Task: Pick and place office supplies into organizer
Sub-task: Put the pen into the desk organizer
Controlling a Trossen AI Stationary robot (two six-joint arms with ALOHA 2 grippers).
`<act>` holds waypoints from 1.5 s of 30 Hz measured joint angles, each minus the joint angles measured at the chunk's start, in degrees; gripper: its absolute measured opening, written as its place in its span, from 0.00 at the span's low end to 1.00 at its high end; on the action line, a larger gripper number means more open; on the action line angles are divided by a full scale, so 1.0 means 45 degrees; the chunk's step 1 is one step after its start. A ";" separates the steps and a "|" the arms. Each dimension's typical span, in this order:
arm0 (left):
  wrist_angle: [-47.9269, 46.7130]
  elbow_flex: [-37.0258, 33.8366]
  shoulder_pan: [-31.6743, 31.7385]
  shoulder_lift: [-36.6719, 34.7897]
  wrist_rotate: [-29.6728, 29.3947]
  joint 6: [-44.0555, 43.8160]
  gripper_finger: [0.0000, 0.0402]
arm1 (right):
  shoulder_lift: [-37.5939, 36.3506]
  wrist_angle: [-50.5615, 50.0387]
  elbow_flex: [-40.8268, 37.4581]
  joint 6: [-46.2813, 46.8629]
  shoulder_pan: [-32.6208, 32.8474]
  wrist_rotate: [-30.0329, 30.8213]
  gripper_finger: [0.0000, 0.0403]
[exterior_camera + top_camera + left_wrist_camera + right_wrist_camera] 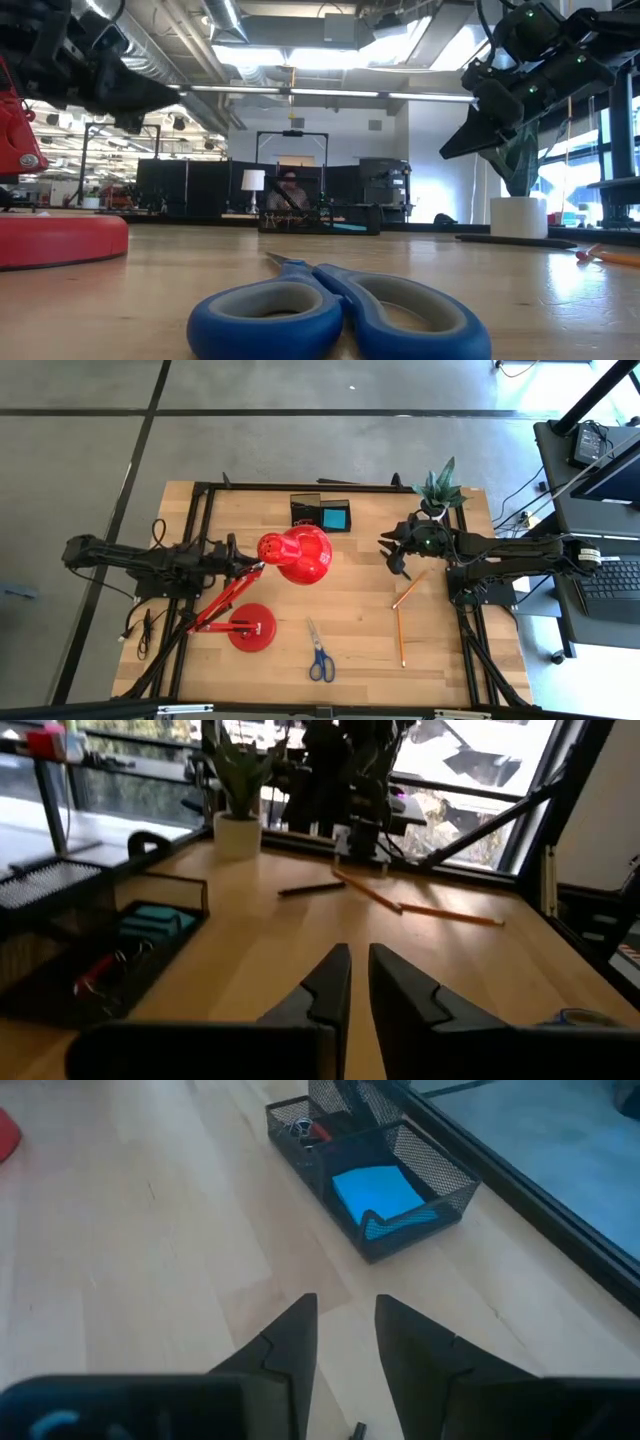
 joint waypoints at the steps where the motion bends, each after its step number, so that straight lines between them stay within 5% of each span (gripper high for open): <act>1: -0.0190 0.0000 -0.0039 0.0000 -0.0007 -0.0266 0.09 | 0.0000 -0.0007 0.0000 -0.0077 0.0000 -0.0001 0.27; 15: -0.0263 0.0000 -0.0050 0.0000 -0.0075 -0.0931 0.10 | 0.0000 -0.0622 0.0001 0.0951 0.0000 -0.0004 0.27; 25: -0.0263 0.0000 -0.0050 0.0000 -0.0466 0.0386 0.11 | 0.0000 -0.0525 0.0000 0.1459 0.0000 -0.0007 0.28; 37: -0.0263 0.0000 -0.0050 0.0000 -0.0515 0.0861 0.11 | 0.0000 -0.0452 -0.0003 0.2420 0.0040 0.0521 0.58; 45: -0.0105 0.0000 -0.0050 0.0002 -0.0518 0.2632 0.11 | 0.0379 -0.2867 0.0958 0.4273 0.0049 0.0531 0.60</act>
